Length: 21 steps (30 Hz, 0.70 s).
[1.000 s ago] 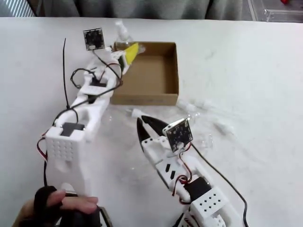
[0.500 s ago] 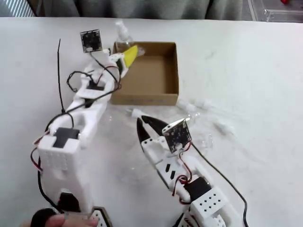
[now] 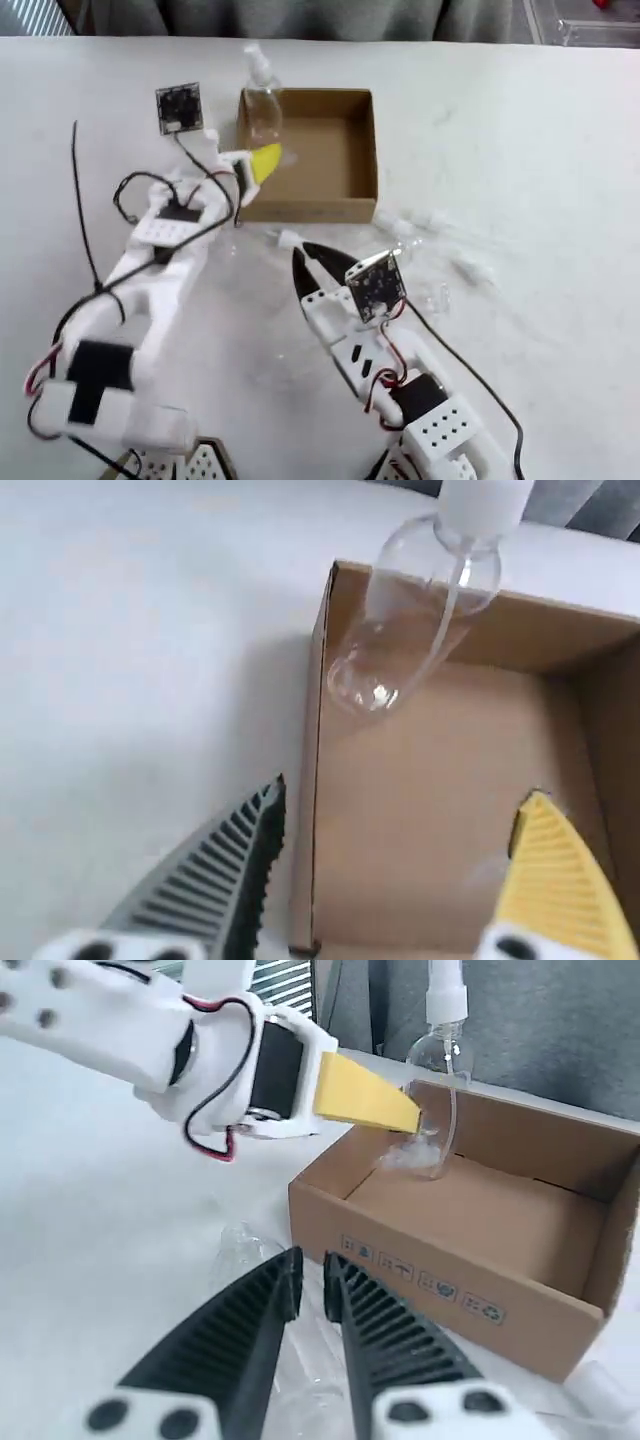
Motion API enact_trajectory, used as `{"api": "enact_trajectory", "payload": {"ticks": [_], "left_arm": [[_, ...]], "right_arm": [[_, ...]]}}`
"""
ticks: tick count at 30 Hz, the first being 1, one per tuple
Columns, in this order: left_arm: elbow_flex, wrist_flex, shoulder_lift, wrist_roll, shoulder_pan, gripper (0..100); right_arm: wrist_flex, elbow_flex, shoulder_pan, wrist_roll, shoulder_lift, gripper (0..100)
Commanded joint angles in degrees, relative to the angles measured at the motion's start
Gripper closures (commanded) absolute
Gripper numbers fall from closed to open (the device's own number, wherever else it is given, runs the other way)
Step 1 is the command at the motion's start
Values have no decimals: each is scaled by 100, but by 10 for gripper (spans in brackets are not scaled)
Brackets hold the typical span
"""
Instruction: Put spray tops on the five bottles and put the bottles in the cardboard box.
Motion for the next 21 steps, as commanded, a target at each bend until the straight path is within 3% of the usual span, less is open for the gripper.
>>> {"api": "enact_trajectory", "payload": {"ticks": [1,5,11,21], "left_arm": [[703,167,-1499,18,92,661],[1547,747,-2993,18,277,661],[2092,2321,-4875,62,321,661],[2251,5037,-6738,369,295,662]], "right_arm": [[40,-26,66,62,-22,972],[40,18,66,62,-22,972],[31,62,66,70,-31,972],[40,62,57,70,-22,972]]}}
